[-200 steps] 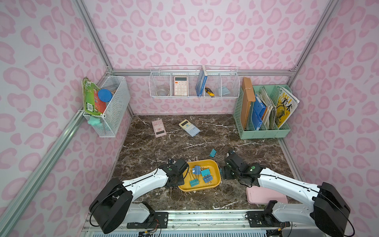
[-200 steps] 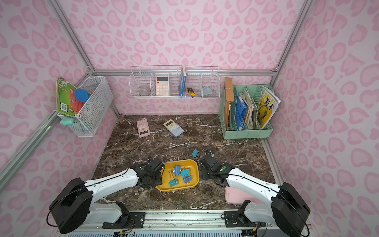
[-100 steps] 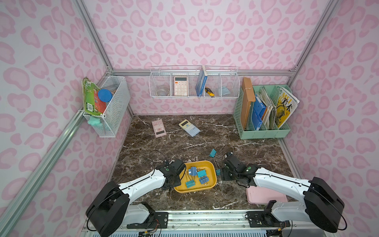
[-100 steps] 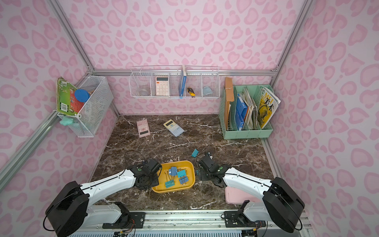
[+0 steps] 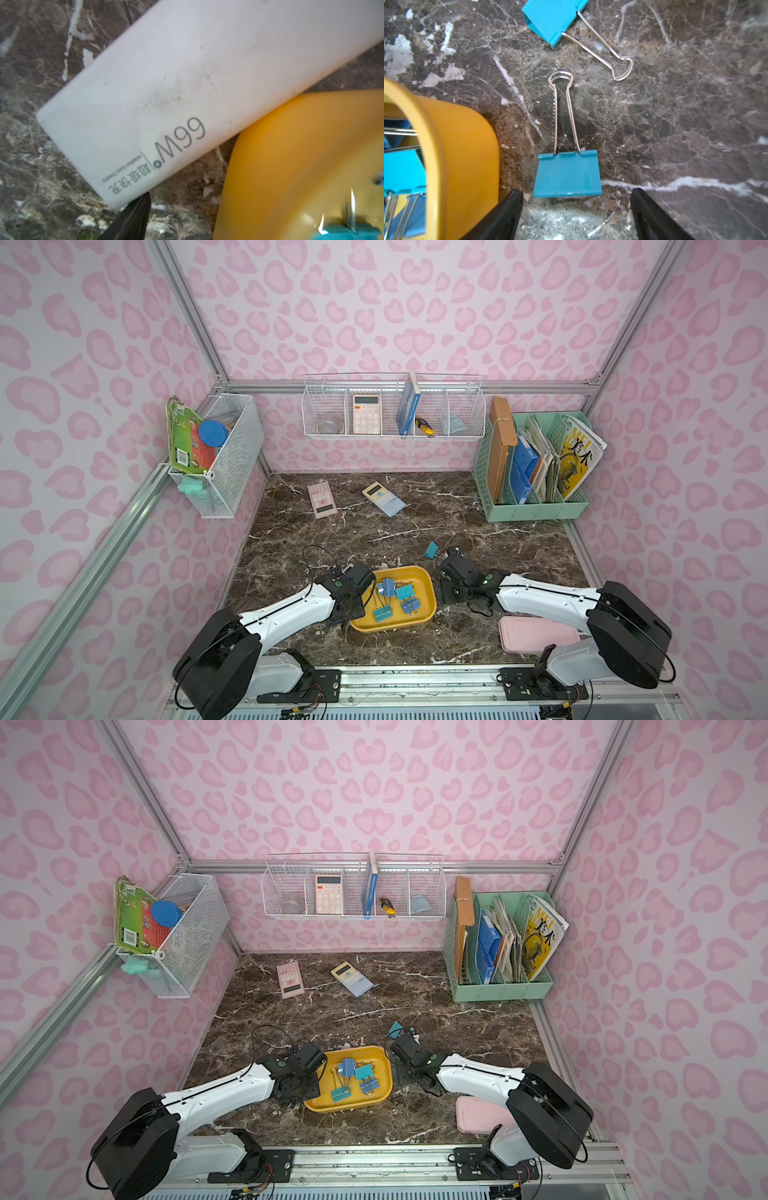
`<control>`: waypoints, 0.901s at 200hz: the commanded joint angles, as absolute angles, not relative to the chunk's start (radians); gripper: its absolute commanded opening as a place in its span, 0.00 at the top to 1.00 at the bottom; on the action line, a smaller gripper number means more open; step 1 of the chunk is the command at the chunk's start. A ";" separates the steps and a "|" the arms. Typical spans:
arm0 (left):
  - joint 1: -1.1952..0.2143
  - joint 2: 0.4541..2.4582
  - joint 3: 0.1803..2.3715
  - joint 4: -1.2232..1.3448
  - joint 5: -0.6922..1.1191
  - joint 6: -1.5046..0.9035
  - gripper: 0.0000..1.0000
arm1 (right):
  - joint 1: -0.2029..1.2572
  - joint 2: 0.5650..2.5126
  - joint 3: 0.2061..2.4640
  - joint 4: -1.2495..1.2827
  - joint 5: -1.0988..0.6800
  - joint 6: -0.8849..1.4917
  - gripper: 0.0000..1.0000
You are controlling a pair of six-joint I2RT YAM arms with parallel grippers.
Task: Put the binder clips in the storage box
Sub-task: Pick up the binder clip at the center of the board.
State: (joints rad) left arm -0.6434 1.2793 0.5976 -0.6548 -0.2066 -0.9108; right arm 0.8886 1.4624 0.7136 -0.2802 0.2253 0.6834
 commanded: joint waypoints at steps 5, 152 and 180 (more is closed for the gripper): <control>-0.643 1.272 0.594 -0.680 -0.203 -0.892 0.37 | 0.888 1.492 0.725 -0.269 0.246 0.674 0.14; -0.643 1.269 0.591 -0.673 -0.201 -0.889 0.37 | 0.877 1.578 0.741 -0.221 0.236 0.649 0.42; -0.642 1.272 0.591 -0.673 -0.199 -0.888 0.38 | 0.876 1.567 0.735 -0.225 0.247 0.660 0.46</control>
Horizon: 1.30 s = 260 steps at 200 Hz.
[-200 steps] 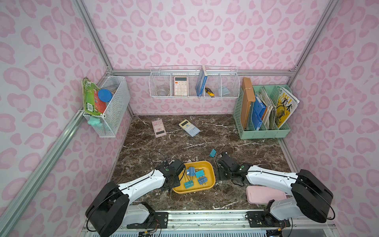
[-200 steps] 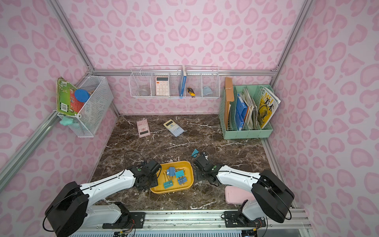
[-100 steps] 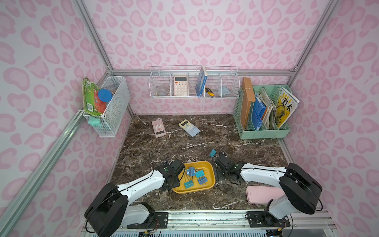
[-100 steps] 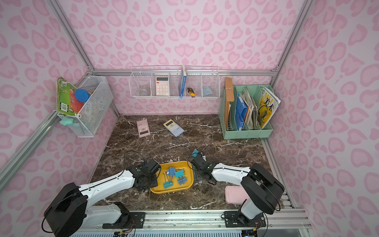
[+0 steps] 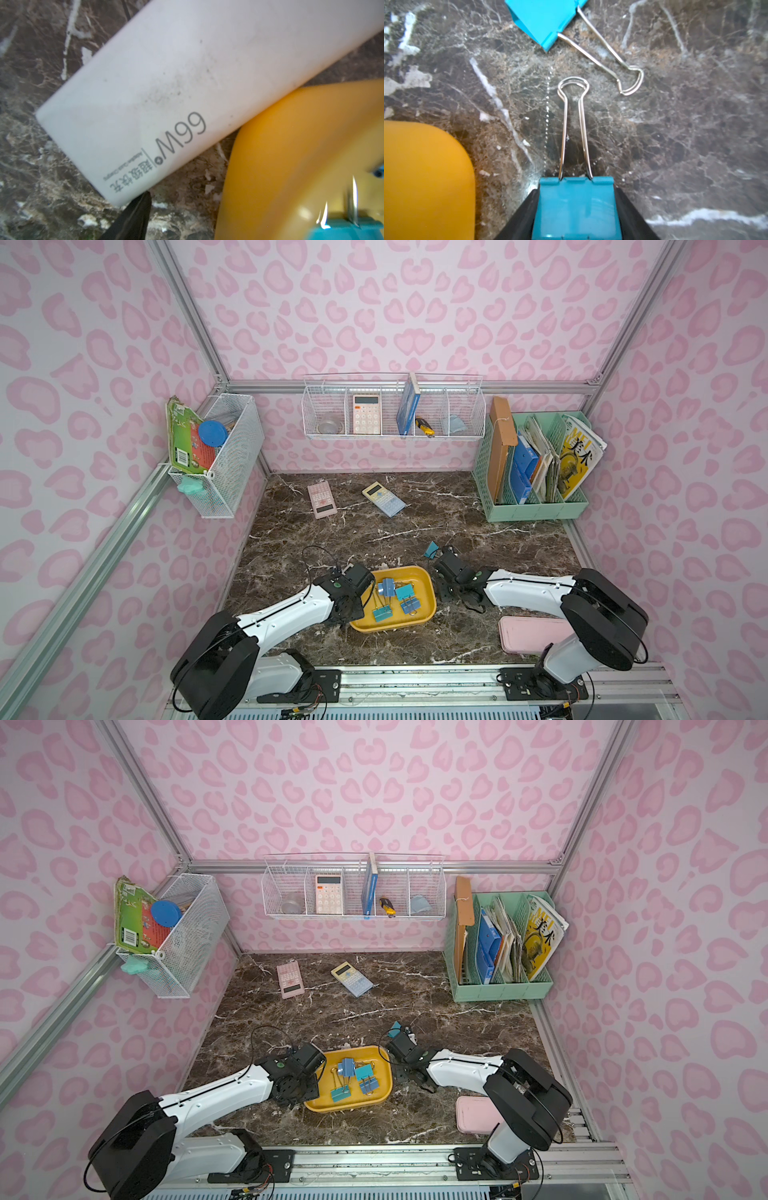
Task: Put the binder clips in the storage box
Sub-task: Pick up the binder clip at the center of the board, then place the binder clip in the storage box.
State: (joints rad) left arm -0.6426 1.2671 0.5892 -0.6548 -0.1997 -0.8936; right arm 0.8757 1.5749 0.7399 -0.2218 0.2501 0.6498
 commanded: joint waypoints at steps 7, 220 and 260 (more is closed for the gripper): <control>-0.643 1.270 0.591 -0.673 -0.199 -0.888 0.38 | 0.876 1.562 0.734 -0.228 0.248 0.660 0.47; -0.643 1.263 0.570 -0.624 -0.181 -0.881 0.38 | 1.120 1.557 0.979 -0.254 0.115 0.686 0.42; -0.643 1.267 0.575 -0.617 -0.178 -0.872 0.38 | 1.085 1.581 0.977 -0.249 0.111 0.662 0.30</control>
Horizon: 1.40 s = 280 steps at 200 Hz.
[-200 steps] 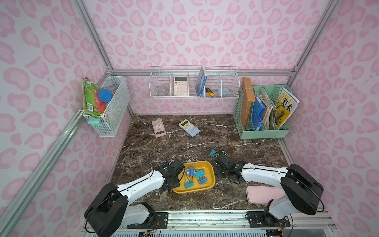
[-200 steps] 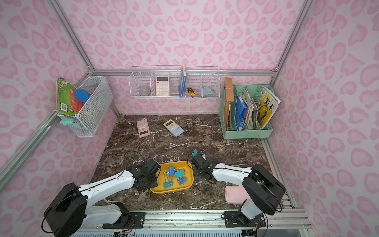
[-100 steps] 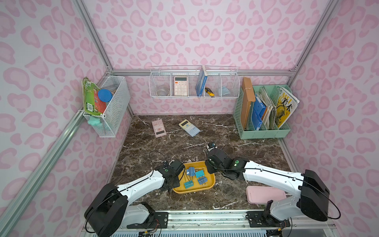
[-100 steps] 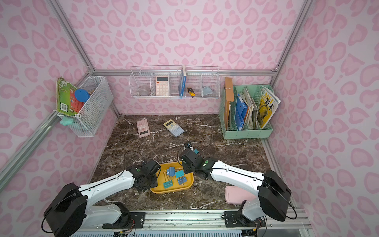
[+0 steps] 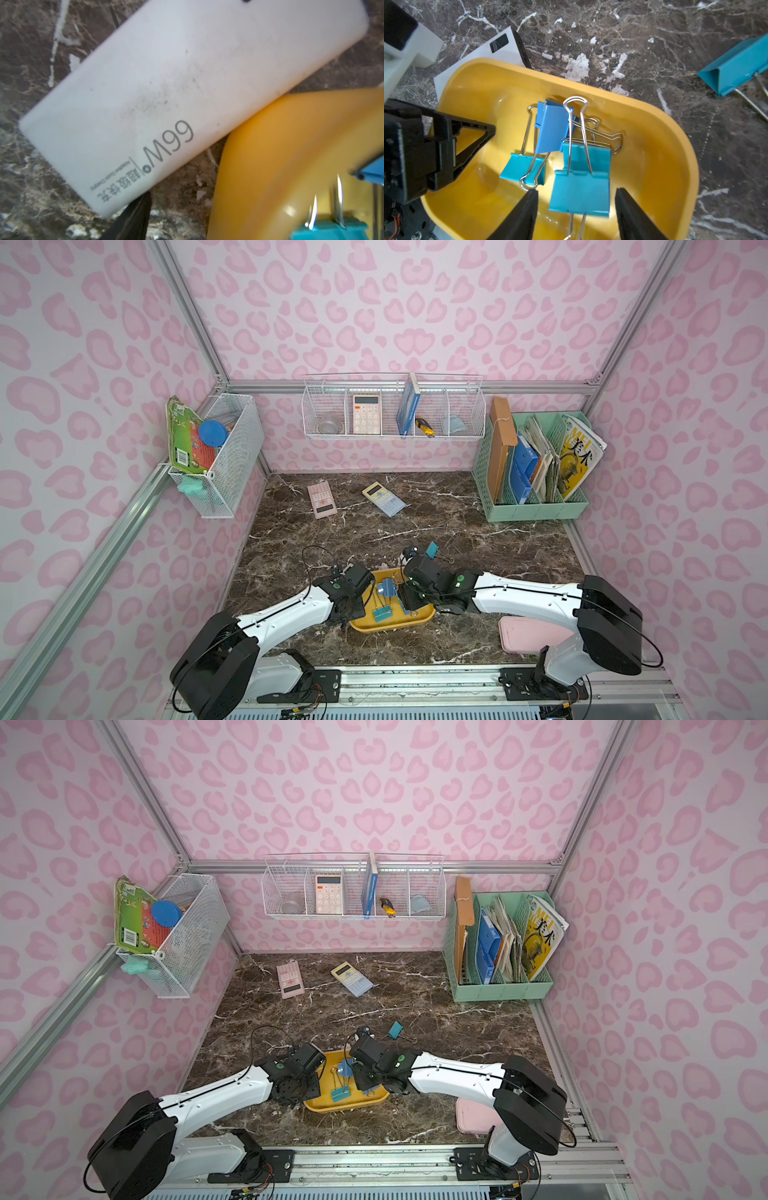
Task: Put the binder clips in the storage box
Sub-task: Place the binder clip in the storage box, then pick up the binder clip at the center of the board.
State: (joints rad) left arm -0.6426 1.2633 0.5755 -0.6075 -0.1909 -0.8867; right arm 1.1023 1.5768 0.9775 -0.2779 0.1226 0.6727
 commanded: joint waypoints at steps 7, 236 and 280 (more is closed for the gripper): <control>-0.642 1.267 0.575 -0.617 -0.178 -0.871 0.38 | 1.077 1.579 0.979 -0.249 0.102 0.654 0.28; -0.643 1.285 0.618 -0.640 -0.166 -0.855 0.37 | 0.534 1.674 1.033 -0.155 -0.187 -0.342 0.13; -0.643 1.290 0.618 -0.638 -0.163 -0.850 0.37 | 0.523 1.738 1.043 -0.115 -0.227 -0.362 0.12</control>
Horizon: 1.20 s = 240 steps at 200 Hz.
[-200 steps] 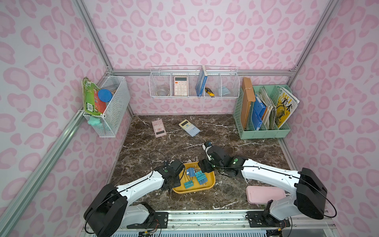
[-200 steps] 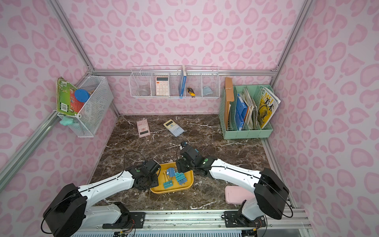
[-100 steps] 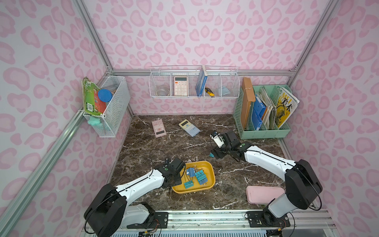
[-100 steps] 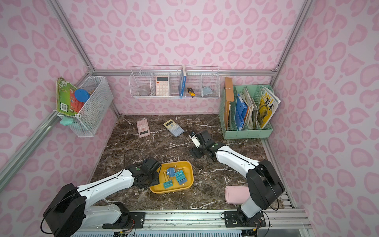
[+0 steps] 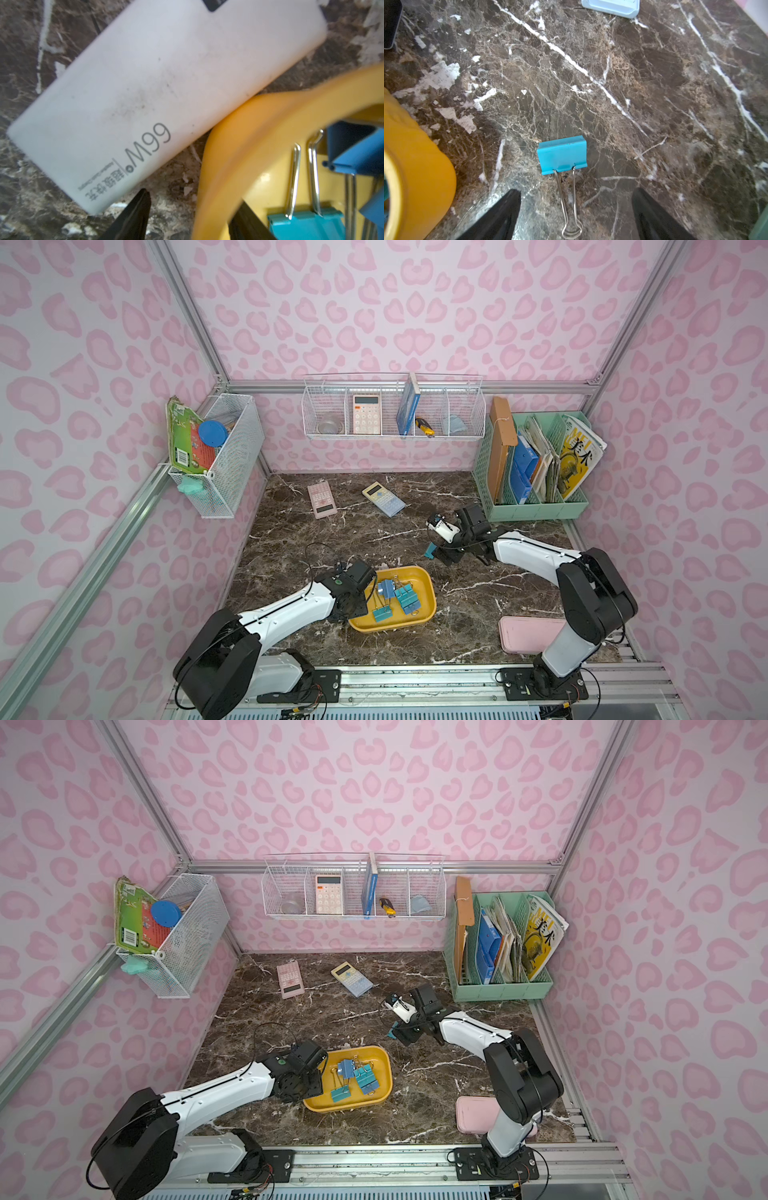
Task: Put the binder clips in the storage box
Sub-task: Pick up the binder clip at the center of the board.
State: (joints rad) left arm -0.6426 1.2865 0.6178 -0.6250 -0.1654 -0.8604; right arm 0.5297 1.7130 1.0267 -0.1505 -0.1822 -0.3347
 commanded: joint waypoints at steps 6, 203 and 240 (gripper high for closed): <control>-0.643 1.292 0.620 -0.640 -0.165 -0.849 0.38 | 0.522 1.746 1.046 -0.114 -0.223 -0.367 0.12; -0.643 1.317 0.616 -0.637 -0.169 -0.846 0.37 | 0.545 1.898 1.092 -0.090 -0.235 -0.336 0.21; -0.642 1.319 0.615 -0.634 -0.169 -0.848 0.37 | 0.546 1.899 1.092 -0.076 -0.211 -0.330 0.38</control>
